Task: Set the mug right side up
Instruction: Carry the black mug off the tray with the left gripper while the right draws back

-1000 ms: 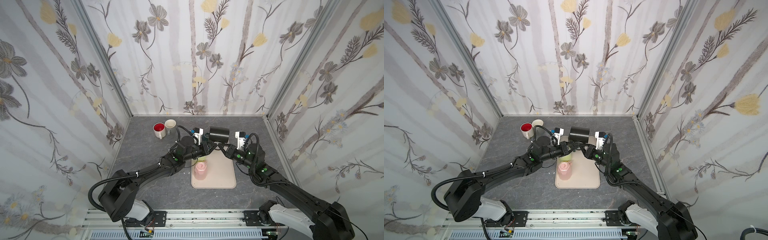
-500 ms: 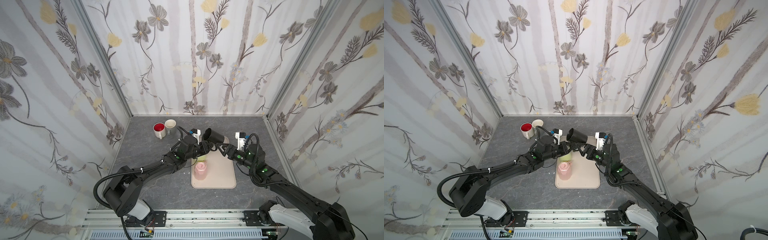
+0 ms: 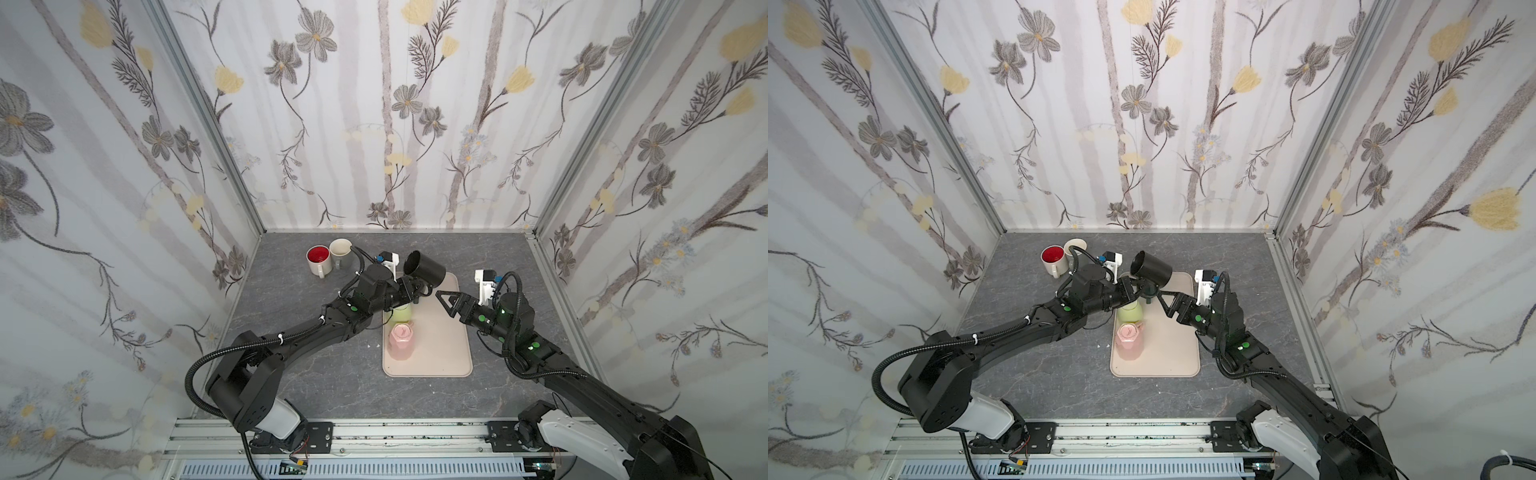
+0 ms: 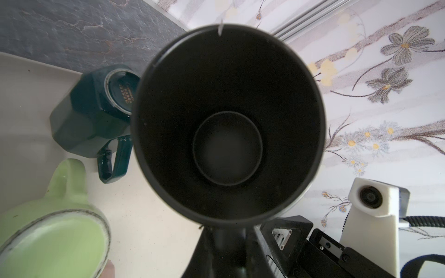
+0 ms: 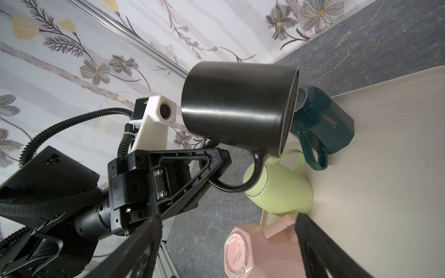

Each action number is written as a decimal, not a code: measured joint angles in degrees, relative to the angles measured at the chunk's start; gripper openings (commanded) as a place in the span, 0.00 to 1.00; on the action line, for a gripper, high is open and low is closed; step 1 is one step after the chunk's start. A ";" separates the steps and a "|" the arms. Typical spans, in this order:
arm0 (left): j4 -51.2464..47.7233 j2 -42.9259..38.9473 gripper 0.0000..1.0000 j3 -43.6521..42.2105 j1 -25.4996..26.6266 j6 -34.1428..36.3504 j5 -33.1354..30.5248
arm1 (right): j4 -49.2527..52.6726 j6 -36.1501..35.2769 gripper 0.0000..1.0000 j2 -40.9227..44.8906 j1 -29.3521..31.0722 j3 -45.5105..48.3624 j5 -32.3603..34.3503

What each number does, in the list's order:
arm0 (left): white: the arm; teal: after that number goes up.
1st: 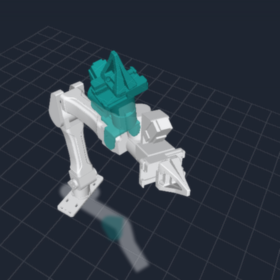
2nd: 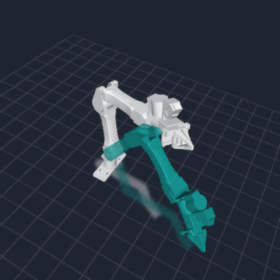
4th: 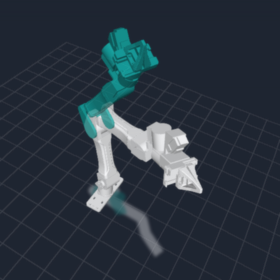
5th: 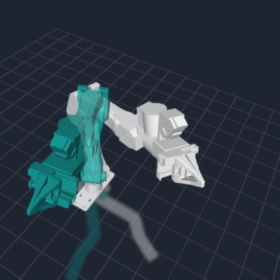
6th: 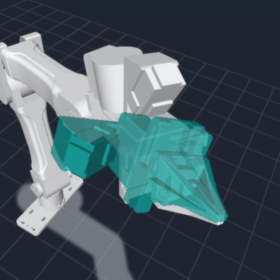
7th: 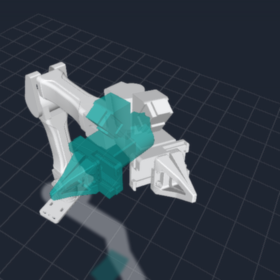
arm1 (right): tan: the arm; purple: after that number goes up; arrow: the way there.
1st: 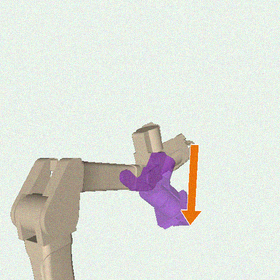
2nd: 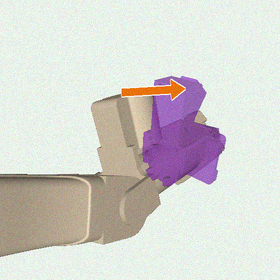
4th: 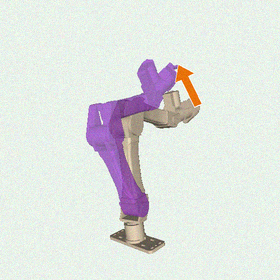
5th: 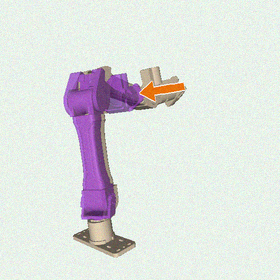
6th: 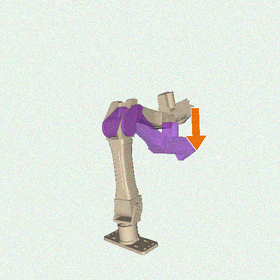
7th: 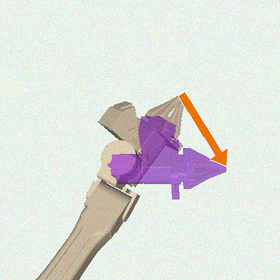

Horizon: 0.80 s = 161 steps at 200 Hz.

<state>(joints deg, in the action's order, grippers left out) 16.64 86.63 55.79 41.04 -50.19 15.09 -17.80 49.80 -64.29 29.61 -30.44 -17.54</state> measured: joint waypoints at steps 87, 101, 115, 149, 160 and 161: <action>-16.22 -8.26 0.00 3.45 -1.81 5.35 -3.54 | -1.38 -0.26 1.00 10.51 -0.22 9.07 0.68; -19.85 -11.13 0.00 3.45 -2.38 6.69 -5.33 | -1.81 -0.70 1.00 11.30 -0.33 10.14 1.01; -23.19 -13.99 0.00 3.17 -3.21 8.00 -6.88 | -2.14 -1.01 1.00 11.41 -0.44 11.04 1.01; -31.50 -20.35 0.00 1.66 -6.82 9.31 -10.73 | -2.54 -1.92 1.00 12.41 -0.66 12.66 0.07; -33.99 -21.53 0.00 1.64 -8.15 9.94 -11.80 | -2.54 -2.34 1.00 13.18 -0.66 13.33 -0.11; -34.32 -21.66 0.00 1.64 -8.31 10.01 -11.96 | -2.54 -2.34 1.00 13.31 -0.68 13.42 -0.13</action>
<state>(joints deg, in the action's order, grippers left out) -17.67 64.97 57.43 32.73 -40.18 3.14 -20.34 47.46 -50.98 28.93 -17.02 -17.67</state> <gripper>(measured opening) 0.150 0.996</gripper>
